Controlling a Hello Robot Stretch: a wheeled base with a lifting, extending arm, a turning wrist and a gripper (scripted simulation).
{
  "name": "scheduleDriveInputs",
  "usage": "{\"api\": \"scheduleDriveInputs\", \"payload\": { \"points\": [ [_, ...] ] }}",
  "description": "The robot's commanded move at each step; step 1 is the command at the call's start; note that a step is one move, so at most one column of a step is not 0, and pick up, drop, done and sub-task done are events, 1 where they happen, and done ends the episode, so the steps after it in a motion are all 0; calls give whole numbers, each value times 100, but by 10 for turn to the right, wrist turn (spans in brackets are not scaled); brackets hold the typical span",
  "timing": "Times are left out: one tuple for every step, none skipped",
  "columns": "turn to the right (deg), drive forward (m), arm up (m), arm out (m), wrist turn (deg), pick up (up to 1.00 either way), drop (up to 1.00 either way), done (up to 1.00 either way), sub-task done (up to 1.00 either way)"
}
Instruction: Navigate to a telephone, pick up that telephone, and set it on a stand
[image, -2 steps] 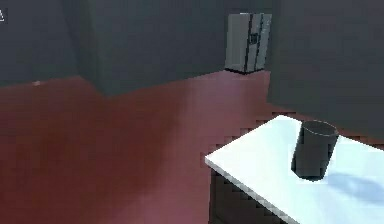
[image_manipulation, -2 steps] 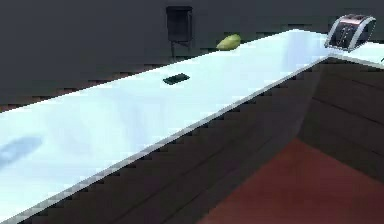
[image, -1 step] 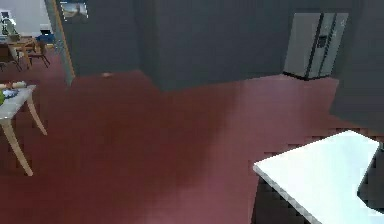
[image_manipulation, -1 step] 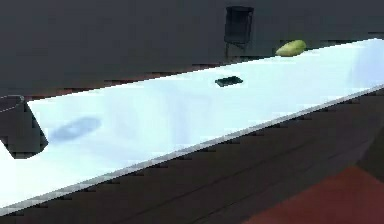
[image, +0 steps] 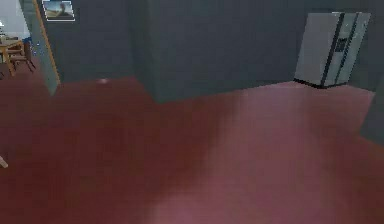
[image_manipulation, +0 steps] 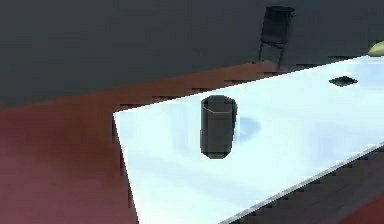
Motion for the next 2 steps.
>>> {"api": "scheduleDriveInputs", "payload": {
  "points": [
    [150, 0, 0, 0, 0, 0, 0, 0, 0],
    [0, 15, 0, 0, 0, 0, 0, 0, 0]
  ]
}}
